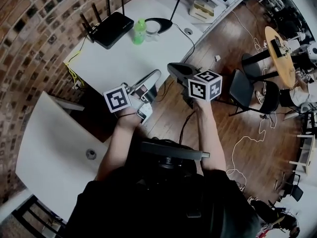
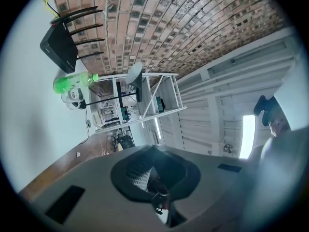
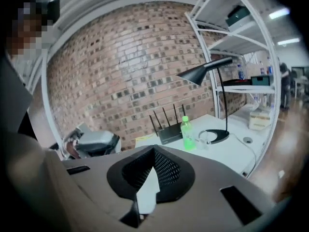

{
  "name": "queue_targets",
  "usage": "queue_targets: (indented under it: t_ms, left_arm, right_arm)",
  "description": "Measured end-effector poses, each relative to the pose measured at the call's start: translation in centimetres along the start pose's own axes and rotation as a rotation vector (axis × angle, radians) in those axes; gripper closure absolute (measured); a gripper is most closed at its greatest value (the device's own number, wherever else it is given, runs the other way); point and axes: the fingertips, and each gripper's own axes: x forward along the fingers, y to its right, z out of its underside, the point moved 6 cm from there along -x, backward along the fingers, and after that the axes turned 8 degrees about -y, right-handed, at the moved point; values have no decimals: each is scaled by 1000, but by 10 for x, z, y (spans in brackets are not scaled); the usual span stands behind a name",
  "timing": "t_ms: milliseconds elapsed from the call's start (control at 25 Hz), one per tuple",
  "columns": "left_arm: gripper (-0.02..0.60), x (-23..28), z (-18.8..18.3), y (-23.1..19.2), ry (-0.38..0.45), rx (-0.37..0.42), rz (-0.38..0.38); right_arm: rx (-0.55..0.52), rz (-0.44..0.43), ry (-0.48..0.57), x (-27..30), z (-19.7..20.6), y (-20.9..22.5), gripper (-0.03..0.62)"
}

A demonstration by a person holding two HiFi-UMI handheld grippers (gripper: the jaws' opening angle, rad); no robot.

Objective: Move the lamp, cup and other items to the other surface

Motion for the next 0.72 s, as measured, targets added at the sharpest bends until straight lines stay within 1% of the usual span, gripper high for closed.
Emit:
queue_targets:
  t_ms: [160,320,400,520,640,720]
  left_arm:
    - [577,17,37,15,-16,12,-11]
    - [575,29,74,33,-34,34,-26]
    - [575,29,93,42,-33,43,-38]
    - [575,29,122,56,-25,54,-52]
    - [575,25,151,71,1,56,-58]
    - [575,20,167,84,24,75,-64]
  right_arm:
    - [242,-206,170,-42,18,1,569]
    - [383,-351,271,-78,44,-4,569]
    - [429,-419,307,-93,56,-13,569]
    - [460,-495,334,-116,71,-29,569]
    - [495,-564,344,-135,89,-45,569]
    - [520,-617,354,-146,98,-56,569]
